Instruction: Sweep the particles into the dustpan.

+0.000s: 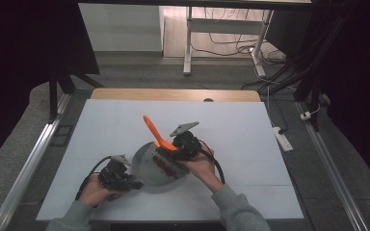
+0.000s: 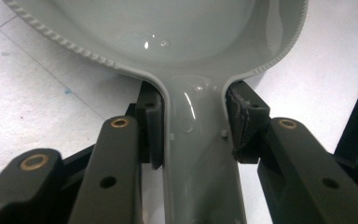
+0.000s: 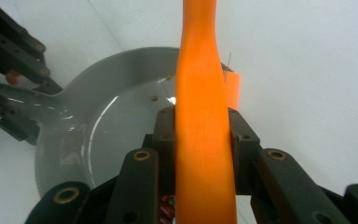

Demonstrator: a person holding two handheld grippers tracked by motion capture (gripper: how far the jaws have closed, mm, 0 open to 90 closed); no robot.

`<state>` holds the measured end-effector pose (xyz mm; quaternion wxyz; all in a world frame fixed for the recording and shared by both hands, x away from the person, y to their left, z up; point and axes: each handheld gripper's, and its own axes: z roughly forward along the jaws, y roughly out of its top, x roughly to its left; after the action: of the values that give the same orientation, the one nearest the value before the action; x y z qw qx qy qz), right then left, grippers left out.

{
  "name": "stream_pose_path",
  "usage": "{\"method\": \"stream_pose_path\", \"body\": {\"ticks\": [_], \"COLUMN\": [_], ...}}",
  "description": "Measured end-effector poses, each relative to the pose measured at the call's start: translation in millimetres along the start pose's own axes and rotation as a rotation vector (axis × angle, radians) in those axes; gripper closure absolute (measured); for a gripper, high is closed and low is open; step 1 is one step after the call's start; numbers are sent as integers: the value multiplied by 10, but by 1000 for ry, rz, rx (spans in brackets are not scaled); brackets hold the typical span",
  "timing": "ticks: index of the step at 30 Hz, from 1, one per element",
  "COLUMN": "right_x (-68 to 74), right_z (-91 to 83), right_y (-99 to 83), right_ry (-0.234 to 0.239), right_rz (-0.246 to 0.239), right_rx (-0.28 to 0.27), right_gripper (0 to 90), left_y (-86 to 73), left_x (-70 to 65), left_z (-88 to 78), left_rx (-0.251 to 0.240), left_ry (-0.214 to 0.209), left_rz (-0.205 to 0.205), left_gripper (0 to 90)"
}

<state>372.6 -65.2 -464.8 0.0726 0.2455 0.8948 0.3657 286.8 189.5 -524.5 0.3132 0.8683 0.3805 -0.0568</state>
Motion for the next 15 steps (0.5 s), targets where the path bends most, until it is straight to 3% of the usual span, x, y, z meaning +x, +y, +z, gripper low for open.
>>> {"method": "stream_pose_path", "body": {"ticks": [15], "right_x": [-204], "right_z": [-54], "right_y": [-94], "right_ry": [-54], "right_rz": [32], "right_rx": [21], "right_gripper": [707], "left_y": [-1], "left_x": [-4], "left_z": [0], "left_rx": [-4], "left_ry": [2], "left_rz": [-1], "left_gripper": [616]}}
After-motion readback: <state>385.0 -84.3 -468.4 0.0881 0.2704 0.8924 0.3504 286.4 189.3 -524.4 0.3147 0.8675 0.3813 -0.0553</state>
